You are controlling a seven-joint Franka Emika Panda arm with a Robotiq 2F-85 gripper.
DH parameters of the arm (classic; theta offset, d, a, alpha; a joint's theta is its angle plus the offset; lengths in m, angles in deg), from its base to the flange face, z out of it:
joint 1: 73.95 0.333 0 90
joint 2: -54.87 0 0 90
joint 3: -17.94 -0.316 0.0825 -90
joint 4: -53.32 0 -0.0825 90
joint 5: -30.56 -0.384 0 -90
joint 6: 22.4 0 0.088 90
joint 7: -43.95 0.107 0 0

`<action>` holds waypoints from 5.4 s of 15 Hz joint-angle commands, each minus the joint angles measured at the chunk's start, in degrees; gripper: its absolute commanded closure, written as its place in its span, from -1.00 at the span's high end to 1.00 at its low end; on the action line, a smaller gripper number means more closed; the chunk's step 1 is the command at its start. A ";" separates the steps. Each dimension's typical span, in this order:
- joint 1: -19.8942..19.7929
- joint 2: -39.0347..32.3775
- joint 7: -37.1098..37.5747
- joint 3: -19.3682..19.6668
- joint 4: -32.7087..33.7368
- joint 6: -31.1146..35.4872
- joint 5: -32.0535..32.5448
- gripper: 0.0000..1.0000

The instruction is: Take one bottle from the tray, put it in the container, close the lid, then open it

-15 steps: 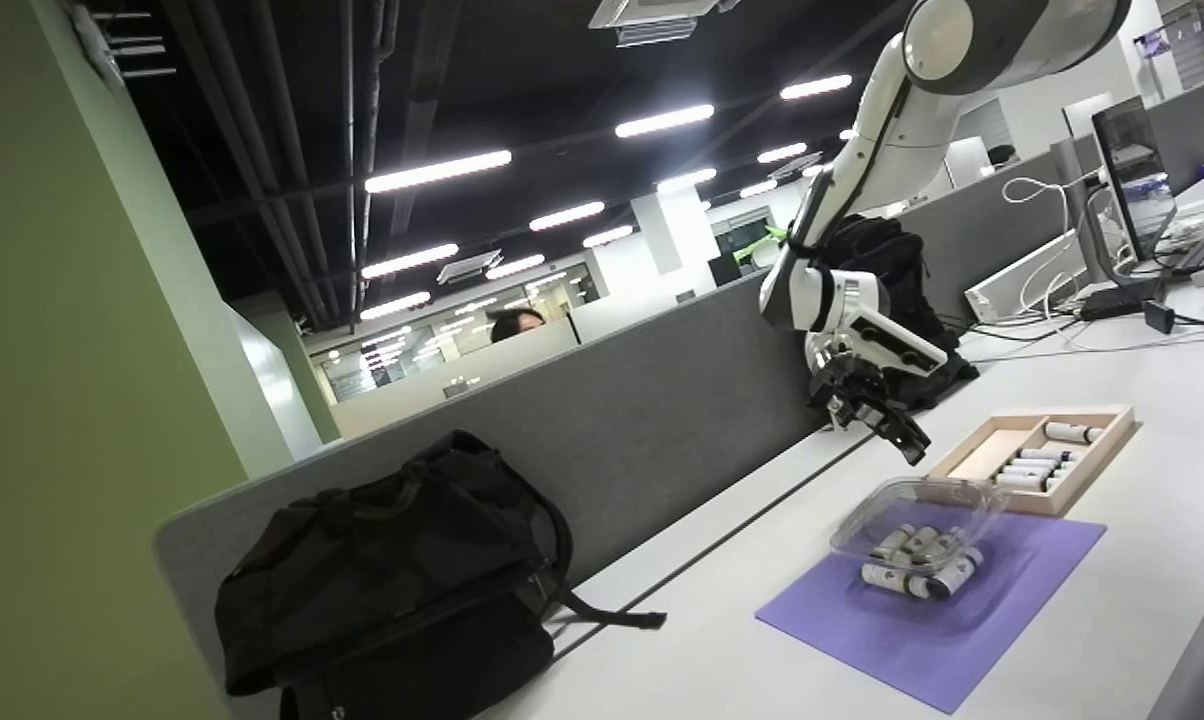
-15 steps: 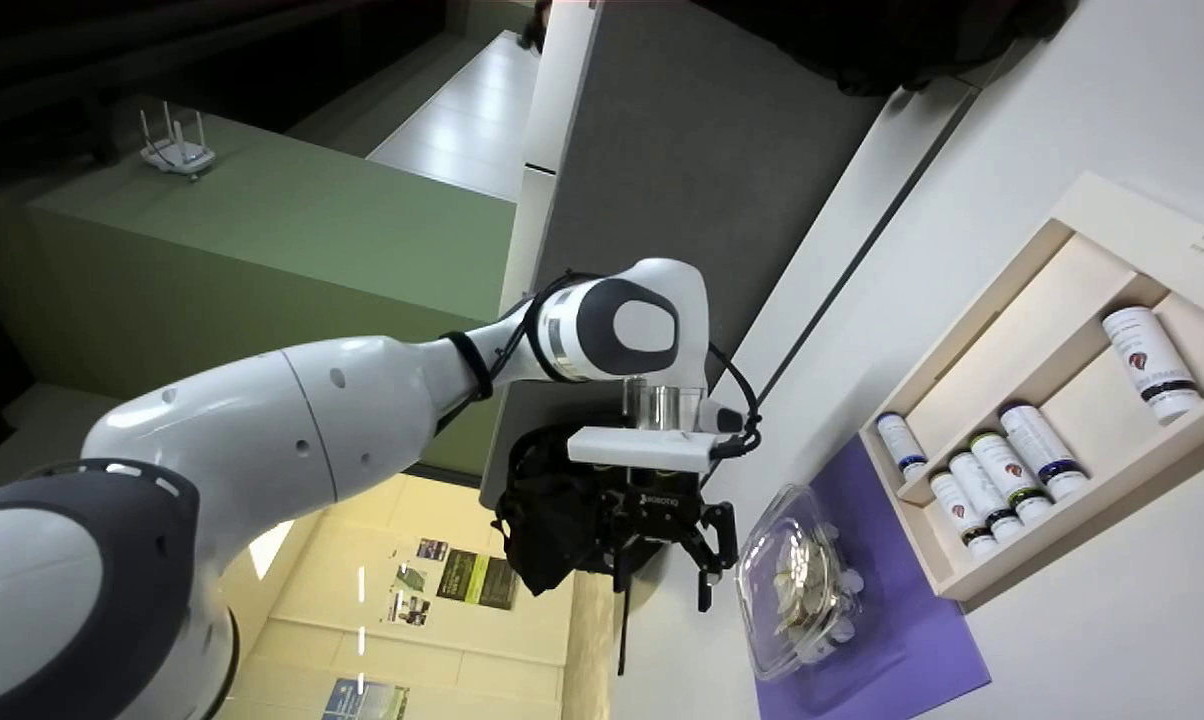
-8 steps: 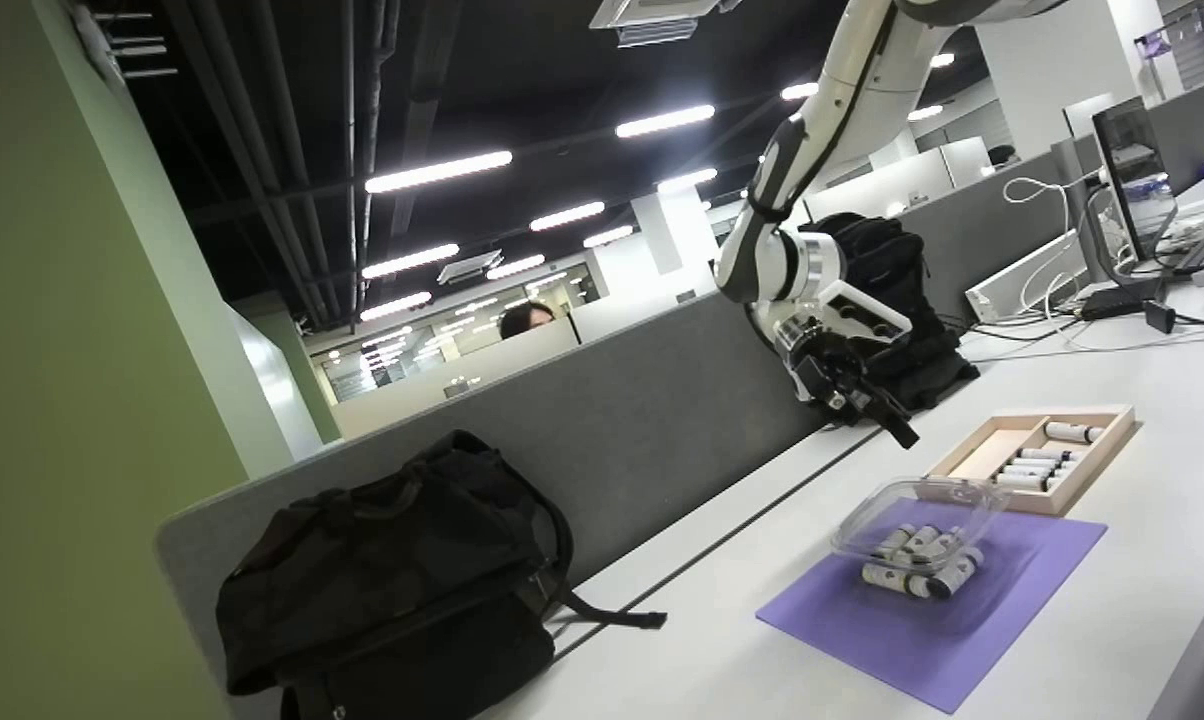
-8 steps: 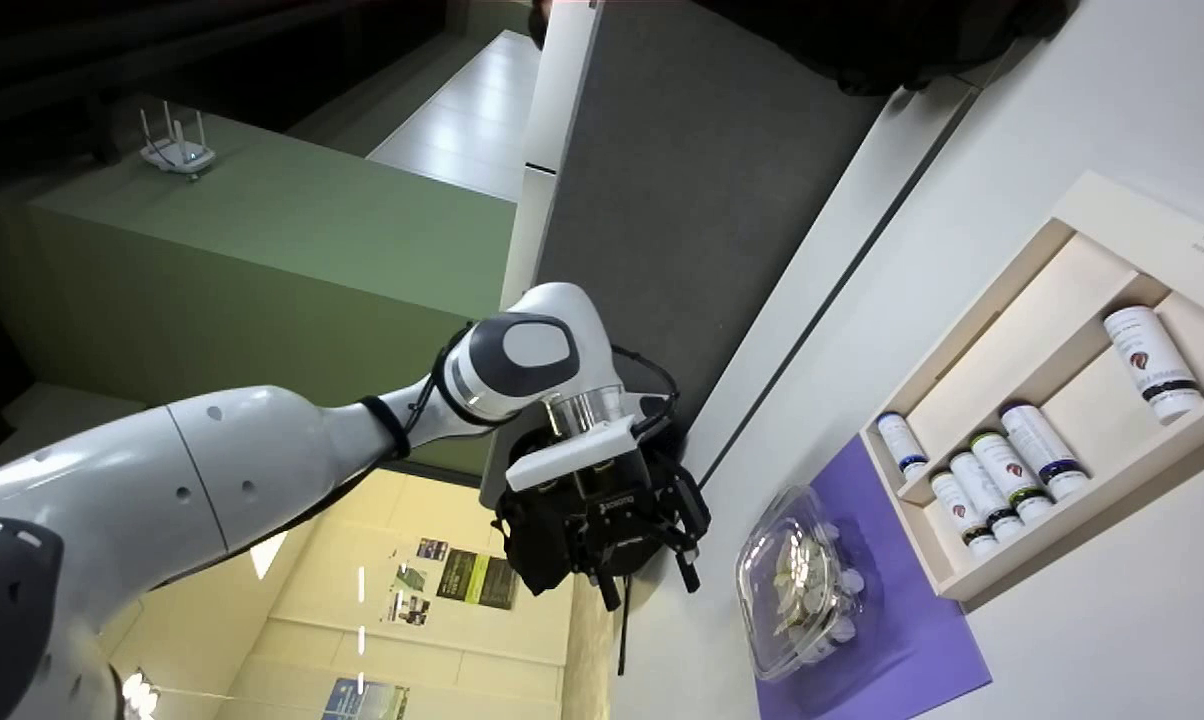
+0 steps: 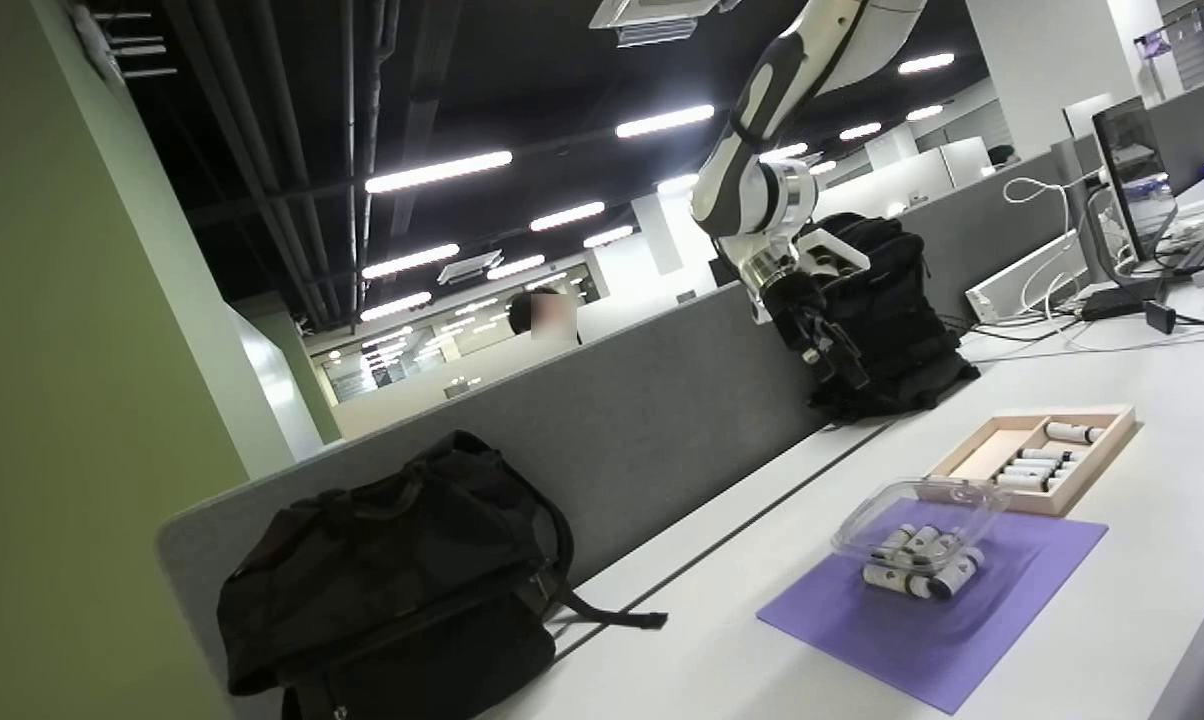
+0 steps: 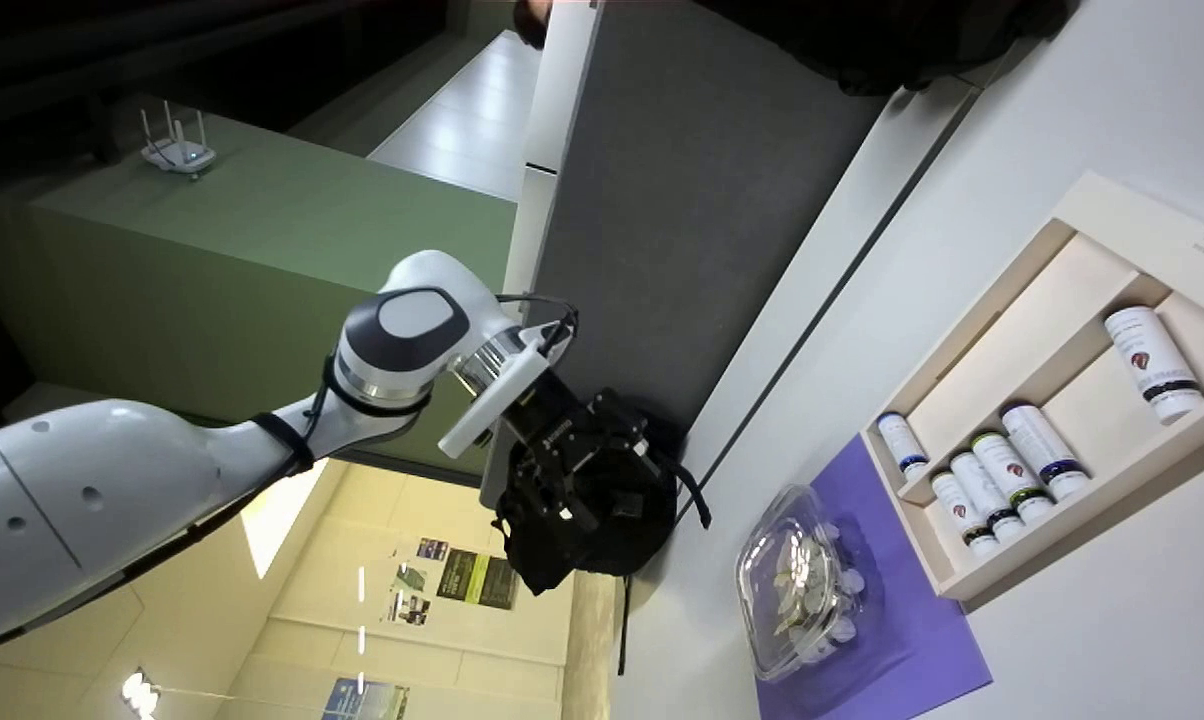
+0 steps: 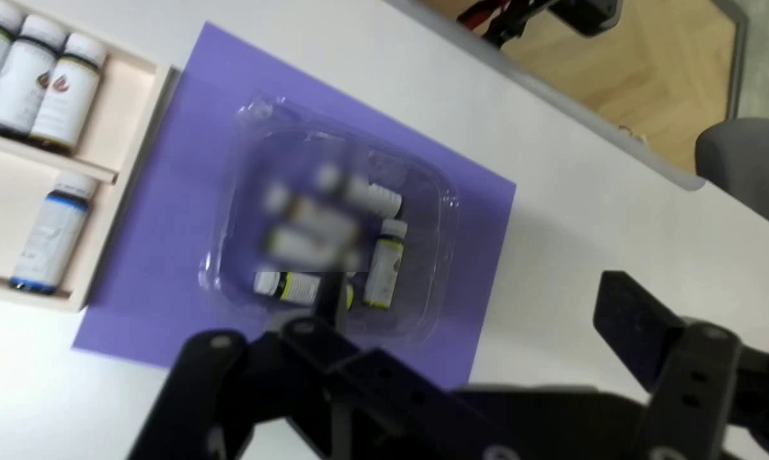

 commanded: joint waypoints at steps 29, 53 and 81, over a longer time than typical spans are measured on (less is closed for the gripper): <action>-9.08 -1.97 -18.95 3.88 -9.78 9.99 -6.75 1.00; -10.34 -15.98 -28.47 0.91 -0.66 -3.26 -7.66 1.00; -9.26 -16.60 -19.98 2.10 0.83 -3.55 -6.50 1.00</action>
